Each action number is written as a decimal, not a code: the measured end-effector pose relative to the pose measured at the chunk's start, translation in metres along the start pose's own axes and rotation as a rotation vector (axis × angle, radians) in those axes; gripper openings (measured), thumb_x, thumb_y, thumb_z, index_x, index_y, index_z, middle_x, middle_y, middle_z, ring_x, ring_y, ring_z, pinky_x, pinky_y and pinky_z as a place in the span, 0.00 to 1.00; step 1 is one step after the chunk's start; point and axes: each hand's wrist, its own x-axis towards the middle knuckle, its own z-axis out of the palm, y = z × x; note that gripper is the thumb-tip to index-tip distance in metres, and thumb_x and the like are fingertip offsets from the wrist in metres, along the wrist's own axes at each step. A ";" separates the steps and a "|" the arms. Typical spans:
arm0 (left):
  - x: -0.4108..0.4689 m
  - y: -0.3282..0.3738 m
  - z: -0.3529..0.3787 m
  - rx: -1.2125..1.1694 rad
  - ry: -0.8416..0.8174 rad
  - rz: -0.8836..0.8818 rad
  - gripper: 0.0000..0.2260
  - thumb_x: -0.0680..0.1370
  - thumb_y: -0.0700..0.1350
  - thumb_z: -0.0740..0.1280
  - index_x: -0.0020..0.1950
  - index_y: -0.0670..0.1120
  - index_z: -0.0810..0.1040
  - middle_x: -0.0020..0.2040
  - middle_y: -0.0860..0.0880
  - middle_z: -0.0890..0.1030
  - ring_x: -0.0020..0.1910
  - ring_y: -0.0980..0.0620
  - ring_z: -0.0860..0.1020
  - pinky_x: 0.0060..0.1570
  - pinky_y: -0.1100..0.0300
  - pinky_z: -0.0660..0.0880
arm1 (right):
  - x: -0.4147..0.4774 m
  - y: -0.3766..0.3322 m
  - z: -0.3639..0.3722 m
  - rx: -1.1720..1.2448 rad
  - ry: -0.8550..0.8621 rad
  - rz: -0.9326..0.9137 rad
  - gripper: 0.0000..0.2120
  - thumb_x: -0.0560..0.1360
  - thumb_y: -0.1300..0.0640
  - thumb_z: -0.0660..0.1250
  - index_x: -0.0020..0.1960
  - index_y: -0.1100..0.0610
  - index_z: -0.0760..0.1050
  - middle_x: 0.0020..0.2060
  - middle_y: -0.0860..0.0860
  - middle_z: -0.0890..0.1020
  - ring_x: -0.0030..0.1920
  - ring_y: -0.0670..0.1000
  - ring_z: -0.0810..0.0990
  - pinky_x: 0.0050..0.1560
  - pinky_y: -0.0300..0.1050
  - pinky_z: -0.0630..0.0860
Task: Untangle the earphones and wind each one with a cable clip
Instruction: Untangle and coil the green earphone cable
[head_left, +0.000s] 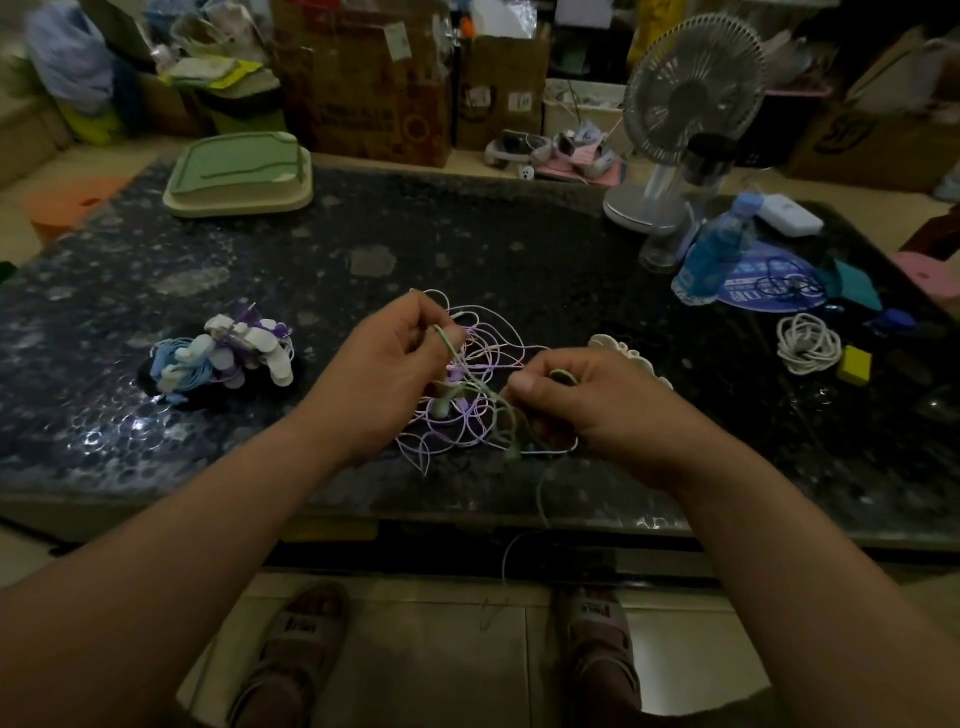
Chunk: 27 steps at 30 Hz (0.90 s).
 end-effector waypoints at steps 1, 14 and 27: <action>0.000 0.000 0.000 0.029 0.002 0.000 0.06 0.85 0.45 0.66 0.51 0.43 0.77 0.32 0.52 0.77 0.30 0.58 0.76 0.34 0.64 0.76 | 0.000 0.000 -0.001 0.030 -0.003 0.015 0.13 0.83 0.50 0.67 0.49 0.59 0.84 0.35 0.50 0.83 0.32 0.43 0.75 0.33 0.35 0.72; 0.008 0.006 -0.003 -0.469 0.029 -0.212 0.07 0.84 0.37 0.63 0.49 0.43 0.79 0.33 0.47 0.78 0.35 0.52 0.79 0.45 0.53 0.83 | 0.002 -0.011 0.002 -0.137 -0.024 0.220 0.38 0.82 0.30 0.48 0.37 0.54 0.83 0.25 0.51 0.74 0.26 0.45 0.73 0.42 0.46 0.69; 0.010 0.006 -0.012 0.337 0.123 0.042 0.11 0.80 0.51 0.73 0.43 0.48 0.77 0.30 0.41 0.76 0.27 0.50 0.70 0.28 0.54 0.68 | 0.002 -0.001 0.006 -0.248 0.008 0.083 0.28 0.79 0.28 0.54 0.60 0.45 0.83 0.55 0.42 0.86 0.56 0.43 0.83 0.65 0.51 0.77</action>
